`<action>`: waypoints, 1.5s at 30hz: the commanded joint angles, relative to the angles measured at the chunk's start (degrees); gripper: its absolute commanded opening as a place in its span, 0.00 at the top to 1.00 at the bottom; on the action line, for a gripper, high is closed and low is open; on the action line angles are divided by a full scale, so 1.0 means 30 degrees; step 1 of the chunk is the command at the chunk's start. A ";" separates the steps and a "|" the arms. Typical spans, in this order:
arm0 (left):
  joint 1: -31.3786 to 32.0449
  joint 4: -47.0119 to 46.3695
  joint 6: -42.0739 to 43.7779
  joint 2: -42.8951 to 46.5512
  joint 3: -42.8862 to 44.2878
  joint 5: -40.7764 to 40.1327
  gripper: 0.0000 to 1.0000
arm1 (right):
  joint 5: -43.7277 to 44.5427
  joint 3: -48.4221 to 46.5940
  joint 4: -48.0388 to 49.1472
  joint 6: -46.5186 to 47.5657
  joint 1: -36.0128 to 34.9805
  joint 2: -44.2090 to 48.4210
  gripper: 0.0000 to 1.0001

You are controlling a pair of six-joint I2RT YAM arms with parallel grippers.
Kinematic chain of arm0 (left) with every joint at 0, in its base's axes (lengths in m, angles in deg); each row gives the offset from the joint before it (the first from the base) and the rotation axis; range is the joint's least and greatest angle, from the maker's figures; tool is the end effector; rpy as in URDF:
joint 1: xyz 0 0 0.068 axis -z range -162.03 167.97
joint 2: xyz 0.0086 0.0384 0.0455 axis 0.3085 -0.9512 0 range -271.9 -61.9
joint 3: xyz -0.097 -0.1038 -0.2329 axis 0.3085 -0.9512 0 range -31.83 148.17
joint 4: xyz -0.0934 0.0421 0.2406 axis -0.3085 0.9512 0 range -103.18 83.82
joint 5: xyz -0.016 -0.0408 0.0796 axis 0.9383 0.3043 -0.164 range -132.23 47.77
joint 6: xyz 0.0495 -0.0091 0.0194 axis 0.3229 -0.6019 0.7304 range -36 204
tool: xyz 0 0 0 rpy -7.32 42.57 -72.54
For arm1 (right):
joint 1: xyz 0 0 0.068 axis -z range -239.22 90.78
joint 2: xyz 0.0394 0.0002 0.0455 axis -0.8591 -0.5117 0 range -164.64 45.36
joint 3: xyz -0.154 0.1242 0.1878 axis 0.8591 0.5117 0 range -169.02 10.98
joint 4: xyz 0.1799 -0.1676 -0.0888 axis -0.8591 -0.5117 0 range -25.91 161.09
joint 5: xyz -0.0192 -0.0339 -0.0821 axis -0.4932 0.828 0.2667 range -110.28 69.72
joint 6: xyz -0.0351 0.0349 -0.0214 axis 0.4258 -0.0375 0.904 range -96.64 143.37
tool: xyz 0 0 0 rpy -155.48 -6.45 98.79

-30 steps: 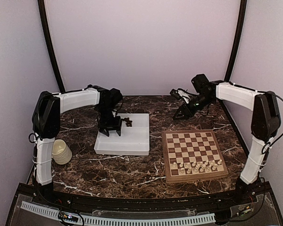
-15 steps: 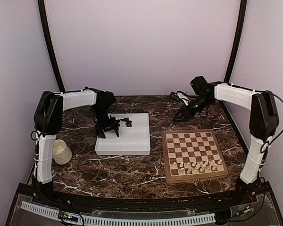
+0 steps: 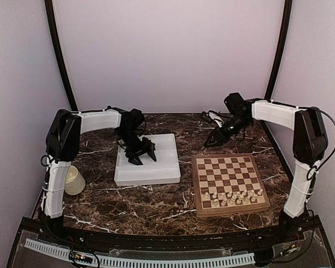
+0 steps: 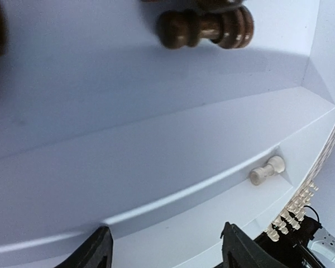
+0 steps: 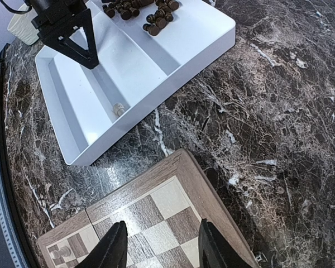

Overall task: Set up the chess pieces on the board
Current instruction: Adjust the storage box at the center of the board.

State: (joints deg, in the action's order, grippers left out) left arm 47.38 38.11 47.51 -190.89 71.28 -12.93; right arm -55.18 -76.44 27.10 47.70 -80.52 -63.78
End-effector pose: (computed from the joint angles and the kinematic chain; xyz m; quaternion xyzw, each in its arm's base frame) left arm 0.3888 -0.2391 0.1634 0.0312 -0.9613 0.2698 0.0459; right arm 0.3640 0.1640 0.2340 -0.4198 0.8352 0.2877 0.2084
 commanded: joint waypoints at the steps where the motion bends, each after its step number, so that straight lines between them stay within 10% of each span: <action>1: 0.0516 -0.0884 0.0090 -0.1466 0.1686 0.1405 0.30 | 0.0072 0.0027 -0.0198 0.0233 -0.0078 0.0218 0.55; 20: 0.3228 -0.3686 0.0625 -0.5486 0.5681 0.4501 0.53 | 0.0604 0.1124 -0.0115 0.0494 -0.0093 0.0652 0.55; 37: 0.3251 -0.1683 0.4217 0.3876 -0.5883 0.0847 0.64 | 0.0688 0.0286 -0.0350 0.0823 -0.0419 0.0069 0.55; 45: 0.3145 -0.0397 0.5600 0.5391 -0.3662 -0.1566 0.59 | 0.1185 0.0283 -0.0347 0.1197 -0.0918 0.0324 0.55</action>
State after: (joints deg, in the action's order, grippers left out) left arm 57.17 32.95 60.87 -179.72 55.11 -11.86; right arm -52.75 -74.15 26.05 50.09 -82.36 -63.65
